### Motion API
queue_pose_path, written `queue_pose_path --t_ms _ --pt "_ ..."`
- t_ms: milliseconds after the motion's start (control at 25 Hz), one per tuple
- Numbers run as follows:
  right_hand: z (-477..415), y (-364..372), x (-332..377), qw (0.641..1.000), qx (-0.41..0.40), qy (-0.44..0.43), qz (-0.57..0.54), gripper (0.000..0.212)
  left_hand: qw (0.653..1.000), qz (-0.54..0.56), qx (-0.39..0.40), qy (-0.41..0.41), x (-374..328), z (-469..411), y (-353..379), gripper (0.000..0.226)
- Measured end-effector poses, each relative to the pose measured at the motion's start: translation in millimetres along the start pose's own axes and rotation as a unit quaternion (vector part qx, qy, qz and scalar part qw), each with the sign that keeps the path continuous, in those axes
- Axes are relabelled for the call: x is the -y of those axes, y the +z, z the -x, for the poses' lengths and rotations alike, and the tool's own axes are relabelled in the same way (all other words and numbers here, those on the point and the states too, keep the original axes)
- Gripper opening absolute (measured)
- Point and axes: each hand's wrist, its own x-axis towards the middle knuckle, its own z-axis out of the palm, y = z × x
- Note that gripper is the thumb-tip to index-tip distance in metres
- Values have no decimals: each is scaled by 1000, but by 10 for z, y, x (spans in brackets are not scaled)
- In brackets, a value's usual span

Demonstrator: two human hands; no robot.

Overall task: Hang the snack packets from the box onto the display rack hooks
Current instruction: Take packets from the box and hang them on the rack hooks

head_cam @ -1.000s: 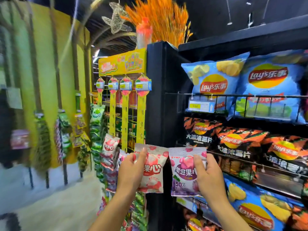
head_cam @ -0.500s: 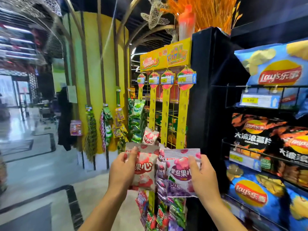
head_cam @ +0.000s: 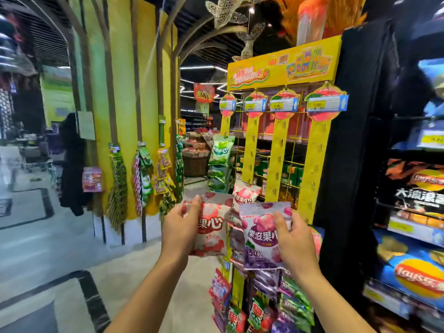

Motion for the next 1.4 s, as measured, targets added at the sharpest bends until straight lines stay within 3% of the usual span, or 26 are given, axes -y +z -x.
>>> queue_pose_path --t_ms 400,520,960,1160,1400 --pt "-222 910 -84 998 -54 38 15 33 996 34 82 -20 420 -997 -338 38" --pt "-375 975 -225 997 -63 41 32 22 994 30 99 -27 565 -1237 -166 38" --pt "-1189 1162 -831 990 -121 51 41 28 987 -12 157 -24 857 -2152 650 44" --pt "-1425 1023 -1026 978 -185 67 65 36 980 0 196 -16 903 -2385 1107 54" --pt "-1512 904 -1021 961 -240 84 111 32 964 29 262 -17 939 -2464 1459 47"
